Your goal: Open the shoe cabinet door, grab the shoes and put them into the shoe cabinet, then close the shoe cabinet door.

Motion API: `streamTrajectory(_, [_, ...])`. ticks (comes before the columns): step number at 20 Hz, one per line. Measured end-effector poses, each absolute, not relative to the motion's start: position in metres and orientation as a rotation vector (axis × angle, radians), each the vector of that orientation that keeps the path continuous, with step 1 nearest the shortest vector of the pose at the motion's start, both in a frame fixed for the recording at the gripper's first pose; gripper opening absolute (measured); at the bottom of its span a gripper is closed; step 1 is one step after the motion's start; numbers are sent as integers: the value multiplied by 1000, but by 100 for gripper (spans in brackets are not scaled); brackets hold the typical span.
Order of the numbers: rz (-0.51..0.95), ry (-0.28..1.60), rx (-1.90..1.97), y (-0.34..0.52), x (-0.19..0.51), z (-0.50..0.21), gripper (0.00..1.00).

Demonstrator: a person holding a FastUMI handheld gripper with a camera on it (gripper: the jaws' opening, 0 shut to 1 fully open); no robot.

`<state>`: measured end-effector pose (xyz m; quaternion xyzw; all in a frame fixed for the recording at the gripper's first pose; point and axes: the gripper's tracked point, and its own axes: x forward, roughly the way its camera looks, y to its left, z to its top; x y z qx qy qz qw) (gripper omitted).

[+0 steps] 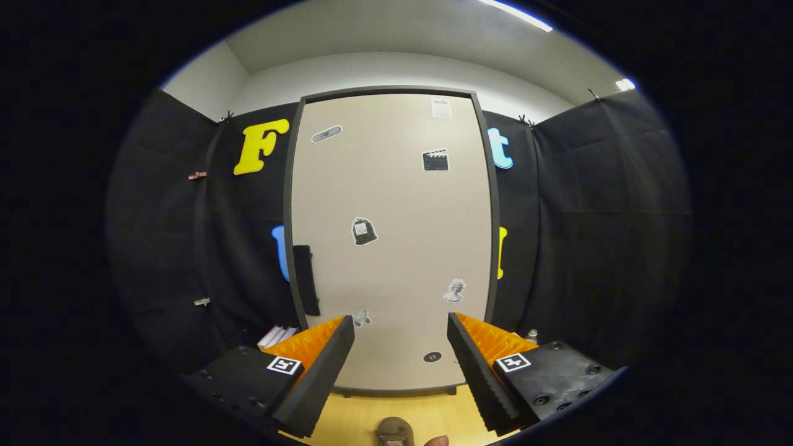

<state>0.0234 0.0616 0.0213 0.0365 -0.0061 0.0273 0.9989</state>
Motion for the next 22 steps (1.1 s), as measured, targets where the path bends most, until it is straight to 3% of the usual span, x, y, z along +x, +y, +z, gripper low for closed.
streamTrajectory(7, [131,-24,78,148,66,25,98])
streamTrajectory(17, [125,19,38,211,153,-3,98])
streamTrajectory(19, [120,37,50,214,164,-11,93])
streamTrajectory(22, [112,54,80,218,187,-18,72])
